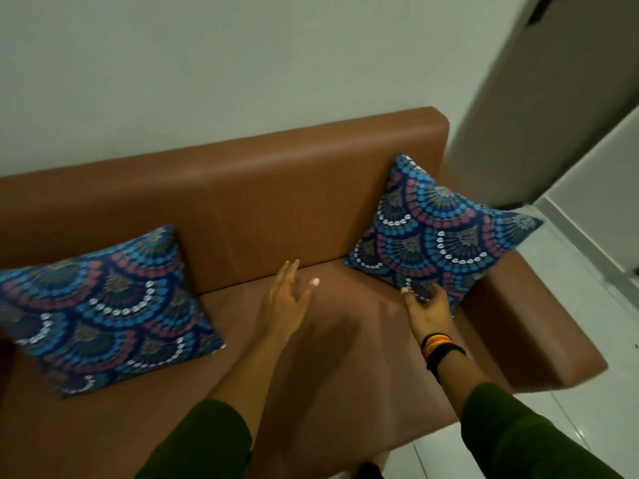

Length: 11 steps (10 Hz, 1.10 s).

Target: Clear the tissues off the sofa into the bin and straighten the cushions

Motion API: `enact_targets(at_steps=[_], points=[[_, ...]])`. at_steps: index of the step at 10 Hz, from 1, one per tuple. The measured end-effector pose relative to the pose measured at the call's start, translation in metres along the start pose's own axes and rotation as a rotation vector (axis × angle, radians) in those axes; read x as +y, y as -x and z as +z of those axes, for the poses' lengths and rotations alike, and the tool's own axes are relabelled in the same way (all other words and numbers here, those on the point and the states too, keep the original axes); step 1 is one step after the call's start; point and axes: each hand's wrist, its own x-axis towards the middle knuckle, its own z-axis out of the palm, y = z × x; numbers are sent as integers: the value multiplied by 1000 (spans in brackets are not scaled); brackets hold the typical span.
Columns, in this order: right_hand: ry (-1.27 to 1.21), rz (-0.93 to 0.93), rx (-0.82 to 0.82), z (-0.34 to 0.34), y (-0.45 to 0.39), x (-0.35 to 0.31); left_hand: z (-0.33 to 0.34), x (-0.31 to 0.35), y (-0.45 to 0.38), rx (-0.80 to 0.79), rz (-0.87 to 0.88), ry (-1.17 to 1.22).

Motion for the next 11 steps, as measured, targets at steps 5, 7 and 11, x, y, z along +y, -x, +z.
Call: enact_targets(at_steps=[5, 7, 11], points=[[-238, 11, 10, -51, -181, 48, 174, 140, -183, -201, -102, 377], [-170, -25, -220, -37, -174, 10, 139, 105, -138, 129, -324, 506], [-103, -114, -435, 24, -163, -3, 106, 41, -102, 232, -425, 495]])
